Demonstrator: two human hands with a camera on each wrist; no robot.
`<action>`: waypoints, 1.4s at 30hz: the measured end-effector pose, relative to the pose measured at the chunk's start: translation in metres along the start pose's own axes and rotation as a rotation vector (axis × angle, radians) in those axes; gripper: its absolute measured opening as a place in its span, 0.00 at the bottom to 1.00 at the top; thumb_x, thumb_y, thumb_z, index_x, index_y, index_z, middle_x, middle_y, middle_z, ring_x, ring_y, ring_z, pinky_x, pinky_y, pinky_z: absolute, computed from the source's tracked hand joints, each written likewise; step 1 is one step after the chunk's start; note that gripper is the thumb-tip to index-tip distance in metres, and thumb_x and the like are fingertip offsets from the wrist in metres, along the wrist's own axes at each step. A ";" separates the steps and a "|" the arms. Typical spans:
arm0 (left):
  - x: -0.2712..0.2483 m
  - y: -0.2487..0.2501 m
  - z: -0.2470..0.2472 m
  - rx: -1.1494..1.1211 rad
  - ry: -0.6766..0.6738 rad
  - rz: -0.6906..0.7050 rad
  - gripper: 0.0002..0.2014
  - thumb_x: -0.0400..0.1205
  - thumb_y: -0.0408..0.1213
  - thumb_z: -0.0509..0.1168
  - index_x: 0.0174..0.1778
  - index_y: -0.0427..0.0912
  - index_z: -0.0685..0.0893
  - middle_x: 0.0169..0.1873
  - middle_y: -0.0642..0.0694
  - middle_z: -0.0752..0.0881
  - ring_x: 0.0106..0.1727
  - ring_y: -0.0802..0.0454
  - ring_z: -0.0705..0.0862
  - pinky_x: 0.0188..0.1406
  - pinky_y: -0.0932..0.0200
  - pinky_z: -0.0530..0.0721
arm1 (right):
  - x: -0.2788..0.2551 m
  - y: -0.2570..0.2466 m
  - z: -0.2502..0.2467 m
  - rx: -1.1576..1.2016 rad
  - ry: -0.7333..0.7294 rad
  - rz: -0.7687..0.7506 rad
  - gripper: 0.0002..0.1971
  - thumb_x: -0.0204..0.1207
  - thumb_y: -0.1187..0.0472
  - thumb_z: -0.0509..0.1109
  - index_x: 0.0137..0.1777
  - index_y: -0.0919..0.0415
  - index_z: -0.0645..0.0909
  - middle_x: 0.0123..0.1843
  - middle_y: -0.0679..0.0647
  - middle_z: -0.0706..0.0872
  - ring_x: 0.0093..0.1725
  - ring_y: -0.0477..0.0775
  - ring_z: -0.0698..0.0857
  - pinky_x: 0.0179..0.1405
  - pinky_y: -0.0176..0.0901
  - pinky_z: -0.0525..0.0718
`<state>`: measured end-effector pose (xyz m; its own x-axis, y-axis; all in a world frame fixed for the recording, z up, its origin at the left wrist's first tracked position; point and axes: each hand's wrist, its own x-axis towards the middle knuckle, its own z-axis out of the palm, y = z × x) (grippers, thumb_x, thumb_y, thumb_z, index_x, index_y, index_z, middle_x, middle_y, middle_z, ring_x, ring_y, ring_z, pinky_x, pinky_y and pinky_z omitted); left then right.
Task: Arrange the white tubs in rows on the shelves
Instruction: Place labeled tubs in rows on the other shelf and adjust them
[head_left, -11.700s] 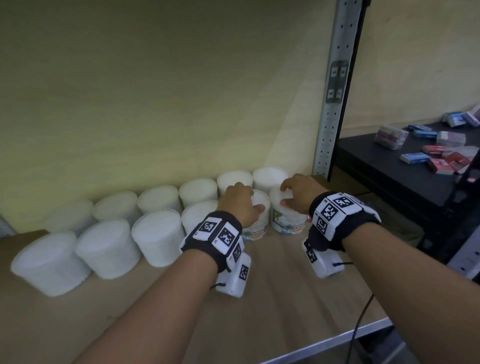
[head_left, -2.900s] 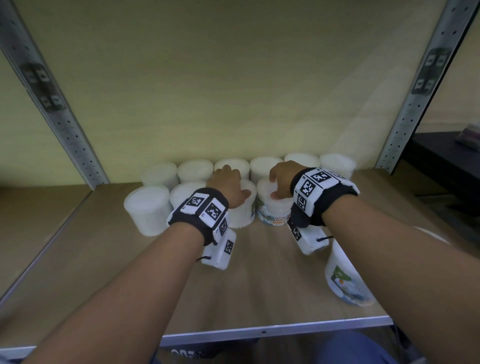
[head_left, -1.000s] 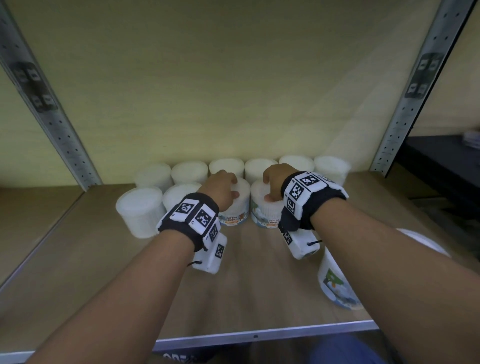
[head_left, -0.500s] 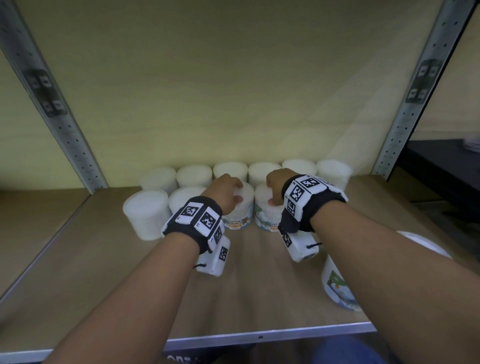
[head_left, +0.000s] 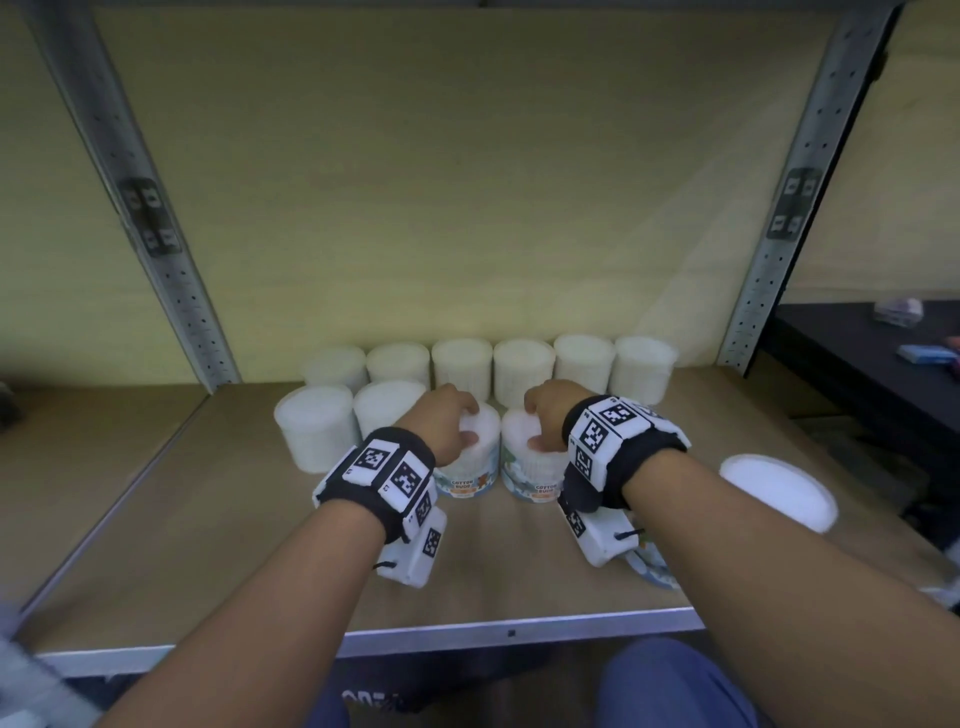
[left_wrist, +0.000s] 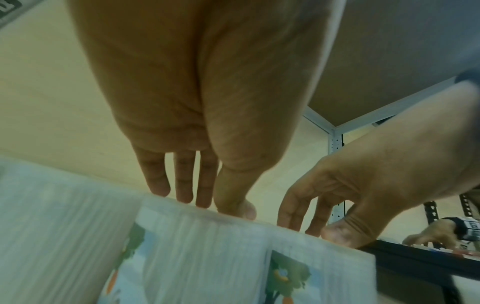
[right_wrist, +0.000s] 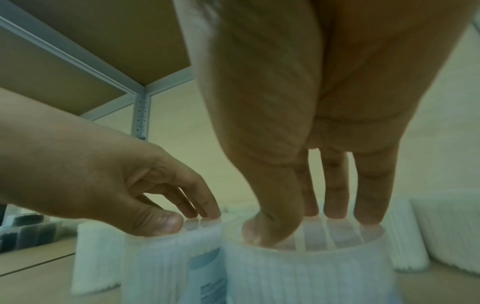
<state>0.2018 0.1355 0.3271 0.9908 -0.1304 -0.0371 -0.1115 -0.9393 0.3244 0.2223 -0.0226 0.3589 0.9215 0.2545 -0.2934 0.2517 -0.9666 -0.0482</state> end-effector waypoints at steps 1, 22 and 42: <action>-0.006 0.001 0.001 -0.001 0.006 0.002 0.21 0.82 0.39 0.66 0.72 0.42 0.75 0.72 0.42 0.73 0.72 0.44 0.74 0.71 0.55 0.71 | -0.006 -0.001 0.001 -0.015 0.012 -0.006 0.26 0.80 0.54 0.68 0.75 0.64 0.73 0.74 0.61 0.77 0.73 0.59 0.77 0.68 0.44 0.76; -0.097 0.030 0.020 -0.013 0.030 0.038 0.22 0.82 0.44 0.65 0.73 0.44 0.75 0.71 0.45 0.74 0.74 0.45 0.71 0.74 0.51 0.70 | -0.096 0.018 0.034 0.027 0.051 -0.051 0.29 0.77 0.52 0.71 0.76 0.59 0.70 0.75 0.56 0.74 0.72 0.58 0.77 0.72 0.49 0.76; -0.092 0.029 0.011 -0.196 0.108 -0.008 0.19 0.81 0.34 0.63 0.69 0.42 0.80 0.69 0.44 0.80 0.70 0.48 0.78 0.68 0.59 0.74 | -0.100 0.025 0.027 0.218 0.126 -0.024 0.27 0.75 0.50 0.72 0.73 0.55 0.75 0.73 0.52 0.78 0.70 0.55 0.78 0.67 0.44 0.76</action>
<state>0.1068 0.1166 0.3294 0.9953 -0.0783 0.0578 -0.0968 -0.8591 0.5026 0.1279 -0.0733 0.3609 0.9489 0.2664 -0.1694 0.2172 -0.9403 -0.2622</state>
